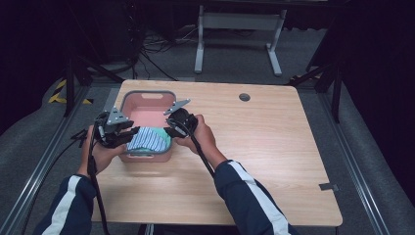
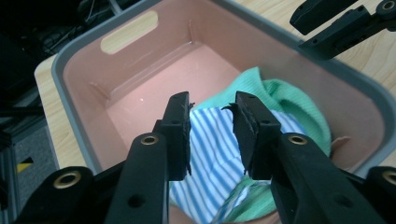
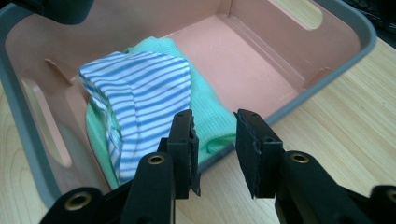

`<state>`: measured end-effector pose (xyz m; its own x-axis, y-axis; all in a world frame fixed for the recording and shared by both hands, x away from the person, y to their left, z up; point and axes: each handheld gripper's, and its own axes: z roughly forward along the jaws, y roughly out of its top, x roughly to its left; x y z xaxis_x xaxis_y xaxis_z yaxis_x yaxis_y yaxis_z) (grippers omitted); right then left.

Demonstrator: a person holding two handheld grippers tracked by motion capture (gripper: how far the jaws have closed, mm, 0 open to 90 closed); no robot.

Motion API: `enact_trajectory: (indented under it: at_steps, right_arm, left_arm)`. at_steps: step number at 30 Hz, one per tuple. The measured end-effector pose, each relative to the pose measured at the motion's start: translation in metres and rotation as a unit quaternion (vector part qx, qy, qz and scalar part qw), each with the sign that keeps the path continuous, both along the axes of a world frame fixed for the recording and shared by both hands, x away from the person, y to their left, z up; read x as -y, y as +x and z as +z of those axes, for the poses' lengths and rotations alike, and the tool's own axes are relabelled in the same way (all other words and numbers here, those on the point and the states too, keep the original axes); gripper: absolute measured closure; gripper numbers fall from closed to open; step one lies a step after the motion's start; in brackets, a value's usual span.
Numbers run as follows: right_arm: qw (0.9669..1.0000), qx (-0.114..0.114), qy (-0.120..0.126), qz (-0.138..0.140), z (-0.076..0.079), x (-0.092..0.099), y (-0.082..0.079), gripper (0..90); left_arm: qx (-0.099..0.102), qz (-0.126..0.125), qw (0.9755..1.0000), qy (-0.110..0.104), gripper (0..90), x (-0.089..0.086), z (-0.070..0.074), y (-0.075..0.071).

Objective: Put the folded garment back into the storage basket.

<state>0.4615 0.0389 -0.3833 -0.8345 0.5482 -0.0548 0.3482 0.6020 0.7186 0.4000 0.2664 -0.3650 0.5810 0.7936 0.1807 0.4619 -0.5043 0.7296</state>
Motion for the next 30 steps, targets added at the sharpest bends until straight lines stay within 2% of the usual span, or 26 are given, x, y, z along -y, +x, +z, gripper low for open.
enact_trajectory:
  at_steps: [8,12,17,20,30]
  right_arm:
    - [0.9999,0.007,-0.004,-0.009,0.008,0.015,-0.006,63.8]
    - [0.9997,0.019,-0.016,-0.001,0.012,0.024,-0.011,60.5]
    - [0.9996,0.022,-0.018,-0.002,0.016,0.037,-0.015,57.7]
    - [0.9992,0.031,-0.027,-0.001,0.018,0.045,-0.019,56.0]
    - [0.9985,0.038,-0.038,-0.003,0.02,0.075,-0.03,49.3]
  left_arm:
    - [0.012,-0.01,0.9999,0.004,59.6,0.018,0.005,-0.007]
    - [0.015,-0.022,0.9996,0.011,56.9,0.024,0.007,-0.011]
    - [0.019,-0.028,0.9994,0.002,55.6,0.031,0.008,-0.017]
    - [0.022,-0.034,0.9991,0.012,54.7,0.035,0.008,-0.019]
    - [0.03,-0.052,0.9982,0.007,49.0,0.048,0.012,-0.036]
